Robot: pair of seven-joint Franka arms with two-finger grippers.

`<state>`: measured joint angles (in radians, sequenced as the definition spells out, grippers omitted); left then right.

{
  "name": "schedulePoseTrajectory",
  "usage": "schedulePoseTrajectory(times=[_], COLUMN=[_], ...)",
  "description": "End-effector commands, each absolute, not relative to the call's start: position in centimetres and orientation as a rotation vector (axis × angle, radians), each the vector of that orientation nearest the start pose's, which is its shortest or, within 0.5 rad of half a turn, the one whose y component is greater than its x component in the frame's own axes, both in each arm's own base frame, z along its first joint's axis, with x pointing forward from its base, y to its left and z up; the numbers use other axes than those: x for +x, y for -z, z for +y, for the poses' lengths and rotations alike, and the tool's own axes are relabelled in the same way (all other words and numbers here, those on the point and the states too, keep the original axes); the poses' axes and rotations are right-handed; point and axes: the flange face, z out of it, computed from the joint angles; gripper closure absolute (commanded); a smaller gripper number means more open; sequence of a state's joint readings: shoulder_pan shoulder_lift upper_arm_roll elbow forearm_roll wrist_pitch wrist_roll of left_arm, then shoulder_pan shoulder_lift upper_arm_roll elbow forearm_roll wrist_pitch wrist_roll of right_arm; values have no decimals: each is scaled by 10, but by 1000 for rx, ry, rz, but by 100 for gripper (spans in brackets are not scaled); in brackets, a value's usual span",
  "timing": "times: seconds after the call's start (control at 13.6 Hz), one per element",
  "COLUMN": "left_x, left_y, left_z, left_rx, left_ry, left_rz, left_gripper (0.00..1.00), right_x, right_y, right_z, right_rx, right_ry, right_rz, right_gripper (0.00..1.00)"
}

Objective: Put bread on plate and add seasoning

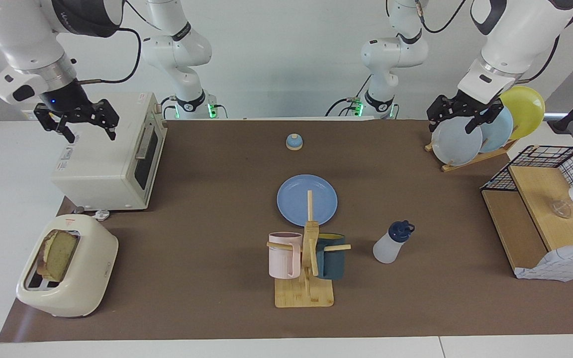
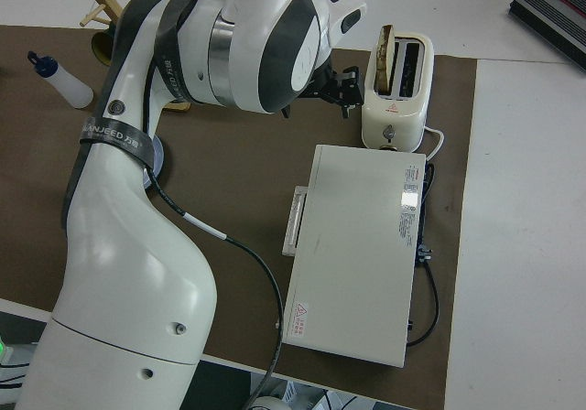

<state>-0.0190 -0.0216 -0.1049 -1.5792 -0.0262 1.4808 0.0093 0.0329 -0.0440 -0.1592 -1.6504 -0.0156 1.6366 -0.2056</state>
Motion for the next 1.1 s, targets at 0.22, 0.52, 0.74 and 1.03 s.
schedulePoseTrajectory(times=[0.22,0.52,0.74,1.03], left_x=[515,497,478,466], left_y=[-617,-594,-557,-519], left_z=[-80,-102,-105,-123], left_rx=[-3138,-3127,-3127,-3137], left_ry=[-152,-119,101,363], left_rz=[249,313,318,246], left_gripper=[0,0,0,0], right_x=[540,567,609,659], right_y=[-615,-635,-631,-617], right_z=[-60,-67,-76,-104], right_rx=[-3118,-3130,-3164,-3225], right_ry=[24,-55,-33,218], right_rz=[-174,-151,-138,-250], right_gripper=[0,0,0,0])
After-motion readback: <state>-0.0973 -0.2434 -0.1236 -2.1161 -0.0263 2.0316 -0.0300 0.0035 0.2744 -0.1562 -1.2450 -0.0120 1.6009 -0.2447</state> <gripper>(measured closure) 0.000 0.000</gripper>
